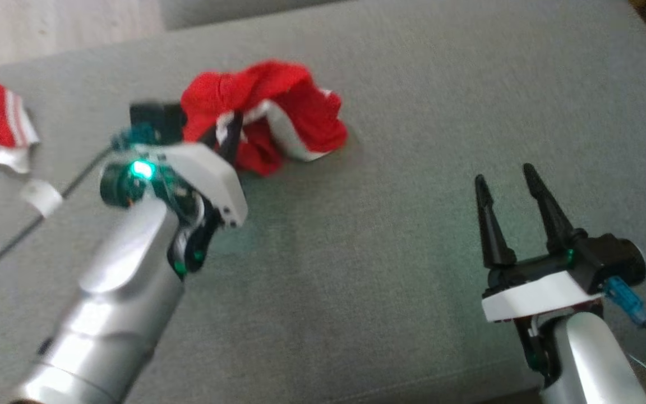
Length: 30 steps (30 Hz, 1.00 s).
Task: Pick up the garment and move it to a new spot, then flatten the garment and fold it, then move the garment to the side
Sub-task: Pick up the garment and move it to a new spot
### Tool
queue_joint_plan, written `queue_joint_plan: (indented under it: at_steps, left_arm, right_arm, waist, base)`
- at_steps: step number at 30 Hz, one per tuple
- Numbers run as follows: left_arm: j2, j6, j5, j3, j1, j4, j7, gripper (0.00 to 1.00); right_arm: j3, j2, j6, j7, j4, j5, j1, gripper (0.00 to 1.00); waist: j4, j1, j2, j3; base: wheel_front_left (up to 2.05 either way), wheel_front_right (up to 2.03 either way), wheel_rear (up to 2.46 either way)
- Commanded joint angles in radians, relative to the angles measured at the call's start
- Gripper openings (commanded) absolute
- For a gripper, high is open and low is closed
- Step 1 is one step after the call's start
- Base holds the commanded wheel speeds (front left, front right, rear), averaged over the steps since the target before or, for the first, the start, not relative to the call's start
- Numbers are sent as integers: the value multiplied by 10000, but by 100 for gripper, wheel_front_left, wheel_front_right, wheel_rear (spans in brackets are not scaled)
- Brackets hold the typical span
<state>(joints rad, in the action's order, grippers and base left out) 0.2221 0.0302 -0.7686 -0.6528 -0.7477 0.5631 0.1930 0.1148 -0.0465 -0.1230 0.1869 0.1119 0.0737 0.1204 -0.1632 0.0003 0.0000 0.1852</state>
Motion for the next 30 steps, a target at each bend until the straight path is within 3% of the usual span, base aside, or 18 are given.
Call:
queue_joint_plan:
  at_steps: [1,3,4,5,6,7,8,23,30]
  left_arm:
    - [98,11,95,175,-191,134,-415,0]
    - [-56,54,223,109,-37,587,-888,0]
    - [-139,34,281,64,10,790,-1107,17]
    - [-139,34,281,64,10,790,-1107,17]
    - [-228,-2,327,15,49,979,-1302,43]
    - [-316,-52,357,-25,68,1152,-1470,81]
    - [-396,-110,374,-49,64,1309,-1632,100]
    - [-868,-666,683,-451,325,2000,-3371,100]
    - [-677,-265,379,-200,1808,1609,-4024,100]
  right_arm:
    - [343,-38,-77,152,-224,94,327,100]
    - [383,-38,-77,208,-182,103,398,100]
    - [377,-38,-77,237,-150,105,428,100]
    - [377,-38,-77,237,-150,105,428,100]
    - [372,-38,-77,259,-113,102,450,100]
    - [376,-38,-77,274,-76,96,461,100]
    - [380,-38,-77,287,-42,91,468,100]
    - [-377,-38,-77,215,264,-274,66,100]
    - [-714,-37,-77,-71,223,-432,-698,100]
  waist:
    - [-465,-3,0,681]
    - [-501,-3,0,877]
    - [-493,-3,0,938]
    - [-493,-3,0,938]
    - [-478,-3,0,965]
    - [-454,-3,0,981]
    - [-417,-3,0,982]
    - [826,-3,0,-627]
    - [1418,-3,0,-1869]
  base:
    - [0,0,0]
    - [0,0,0]
    - [0,0,0]
    - [0,0,0]
    - [0,0,0]
    - [0,0,0]
    - [0,0,0]
    - [0,0,0]
    - [0,0,0]
